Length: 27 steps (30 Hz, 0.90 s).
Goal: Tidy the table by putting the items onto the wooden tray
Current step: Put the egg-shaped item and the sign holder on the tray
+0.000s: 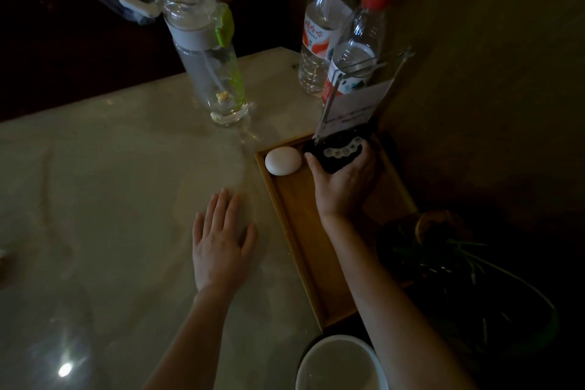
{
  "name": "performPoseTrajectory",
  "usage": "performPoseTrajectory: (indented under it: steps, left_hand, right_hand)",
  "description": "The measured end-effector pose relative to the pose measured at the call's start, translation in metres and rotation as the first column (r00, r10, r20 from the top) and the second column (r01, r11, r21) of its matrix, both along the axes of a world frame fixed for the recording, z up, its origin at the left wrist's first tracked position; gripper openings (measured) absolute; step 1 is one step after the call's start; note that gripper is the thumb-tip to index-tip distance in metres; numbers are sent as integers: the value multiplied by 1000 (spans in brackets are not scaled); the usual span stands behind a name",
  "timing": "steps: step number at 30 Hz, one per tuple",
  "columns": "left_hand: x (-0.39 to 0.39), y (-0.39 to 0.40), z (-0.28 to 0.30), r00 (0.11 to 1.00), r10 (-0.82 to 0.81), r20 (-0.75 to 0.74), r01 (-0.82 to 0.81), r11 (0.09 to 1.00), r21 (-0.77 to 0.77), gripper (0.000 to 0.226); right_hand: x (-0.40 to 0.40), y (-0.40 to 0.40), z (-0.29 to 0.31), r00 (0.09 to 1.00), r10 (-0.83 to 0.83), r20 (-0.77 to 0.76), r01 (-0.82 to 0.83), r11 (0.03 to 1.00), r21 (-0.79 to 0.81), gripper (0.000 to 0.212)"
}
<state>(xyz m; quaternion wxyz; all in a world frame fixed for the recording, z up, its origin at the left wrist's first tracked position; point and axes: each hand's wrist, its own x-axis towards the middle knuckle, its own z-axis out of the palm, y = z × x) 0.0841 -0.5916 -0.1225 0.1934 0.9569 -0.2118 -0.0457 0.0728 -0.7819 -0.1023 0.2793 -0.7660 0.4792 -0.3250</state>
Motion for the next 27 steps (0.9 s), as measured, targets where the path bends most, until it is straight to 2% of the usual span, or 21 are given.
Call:
performPoseTrajectory:
  steps: [8, 13, 20, 24, 27]
  left_hand:
    - [0, 0, 0, 1000, -3, 9, 3, 1000, 5, 65]
    - [0, 0, 0, 1000, -12, 12, 11, 1000, 13, 65]
    - [0, 0, 0, 1000, -18, 11, 18, 1000, 20, 66]
    - [1, -1, -1, 1000, -23, 18, 22, 999, 25, 66]
    - [1, -2, 0, 999, -36, 29, 35, 998, 42, 69]
  right_hand:
    - [-4, -4, 1, 995, 45, -94, -44, 999, 13, 97]
    - [-19, -9, 1, 978, 133, -159, -129, 991, 34, 82]
    - [-29, -11, 6, 984, 173, -46, -168, 981, 95, 69]
    - [-28, -10, 7, 983, 172, -63, -165, 981, 99, 69]
    - [-32, -7, 8, 969, 207, -136, -194, 976, 104, 69]
